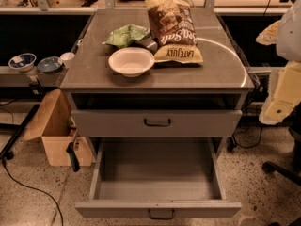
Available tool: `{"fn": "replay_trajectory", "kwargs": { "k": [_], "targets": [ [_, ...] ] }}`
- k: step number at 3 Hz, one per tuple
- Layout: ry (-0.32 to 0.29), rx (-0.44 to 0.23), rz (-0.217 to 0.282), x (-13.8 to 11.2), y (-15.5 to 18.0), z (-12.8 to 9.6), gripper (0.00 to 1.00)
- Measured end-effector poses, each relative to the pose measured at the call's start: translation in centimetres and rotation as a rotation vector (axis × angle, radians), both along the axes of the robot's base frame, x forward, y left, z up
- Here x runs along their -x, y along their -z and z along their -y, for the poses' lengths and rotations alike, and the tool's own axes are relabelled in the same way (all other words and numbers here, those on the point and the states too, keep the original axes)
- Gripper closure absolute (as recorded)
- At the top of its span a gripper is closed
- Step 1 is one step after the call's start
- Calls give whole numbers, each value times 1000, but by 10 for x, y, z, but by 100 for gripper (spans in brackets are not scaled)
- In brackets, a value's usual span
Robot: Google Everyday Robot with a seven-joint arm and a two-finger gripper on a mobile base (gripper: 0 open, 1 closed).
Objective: Close middle drawer
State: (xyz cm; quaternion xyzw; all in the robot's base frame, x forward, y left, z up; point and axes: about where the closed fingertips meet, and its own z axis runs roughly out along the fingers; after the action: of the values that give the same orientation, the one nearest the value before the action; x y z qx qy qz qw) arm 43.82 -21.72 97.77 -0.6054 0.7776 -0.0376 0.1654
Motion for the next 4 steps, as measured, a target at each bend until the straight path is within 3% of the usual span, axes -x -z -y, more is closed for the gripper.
{"fn": "replay_trajectory", "kwargs": {
  "k": [1, 2, 4],
  "targets": [
    [-1, -6, 2, 0, 4, 2, 0],
    [-6, -26, -28, 5, 18, 4, 0],
    [-85, -93, -153, 27, 72, -2, 0]
  ]
}}
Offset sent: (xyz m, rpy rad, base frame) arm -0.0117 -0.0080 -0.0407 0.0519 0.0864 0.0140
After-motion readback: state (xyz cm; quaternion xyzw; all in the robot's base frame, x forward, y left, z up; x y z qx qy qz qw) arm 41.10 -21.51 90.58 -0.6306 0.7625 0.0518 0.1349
